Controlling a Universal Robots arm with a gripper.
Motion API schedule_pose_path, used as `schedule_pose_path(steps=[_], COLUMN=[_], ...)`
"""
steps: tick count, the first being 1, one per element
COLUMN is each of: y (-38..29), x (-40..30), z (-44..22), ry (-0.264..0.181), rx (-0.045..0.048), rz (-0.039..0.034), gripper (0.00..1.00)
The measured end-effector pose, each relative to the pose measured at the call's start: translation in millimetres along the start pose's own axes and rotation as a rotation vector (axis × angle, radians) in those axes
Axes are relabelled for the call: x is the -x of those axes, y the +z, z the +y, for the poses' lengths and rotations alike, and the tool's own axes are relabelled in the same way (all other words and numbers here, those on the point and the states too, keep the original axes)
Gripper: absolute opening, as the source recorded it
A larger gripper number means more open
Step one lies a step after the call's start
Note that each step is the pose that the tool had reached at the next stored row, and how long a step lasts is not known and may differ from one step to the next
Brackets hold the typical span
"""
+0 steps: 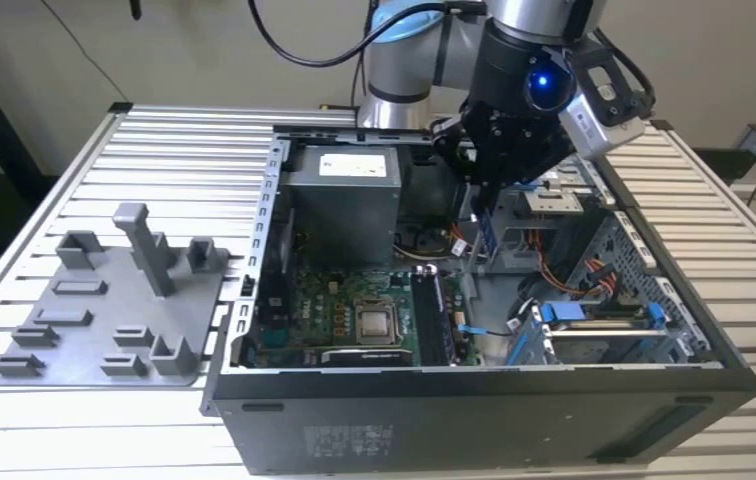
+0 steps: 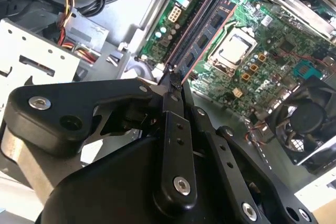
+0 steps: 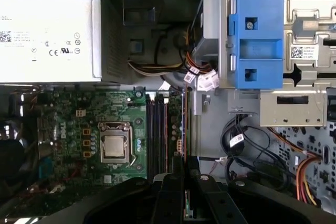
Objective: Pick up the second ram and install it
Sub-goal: 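Insert the second ram into the second slot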
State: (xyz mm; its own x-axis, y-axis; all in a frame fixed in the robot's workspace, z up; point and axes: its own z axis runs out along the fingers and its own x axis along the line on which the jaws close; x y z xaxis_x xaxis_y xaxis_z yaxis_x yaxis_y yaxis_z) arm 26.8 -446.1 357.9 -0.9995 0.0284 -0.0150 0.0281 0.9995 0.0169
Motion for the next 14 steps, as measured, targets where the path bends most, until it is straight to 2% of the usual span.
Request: schedule_pose_path(steps=[14], y=[15.1], x=[-0.3], z=[-0.3], ry=[0.003], rx=[-0.023], rz=[-0.0006], gripper=[0.14])
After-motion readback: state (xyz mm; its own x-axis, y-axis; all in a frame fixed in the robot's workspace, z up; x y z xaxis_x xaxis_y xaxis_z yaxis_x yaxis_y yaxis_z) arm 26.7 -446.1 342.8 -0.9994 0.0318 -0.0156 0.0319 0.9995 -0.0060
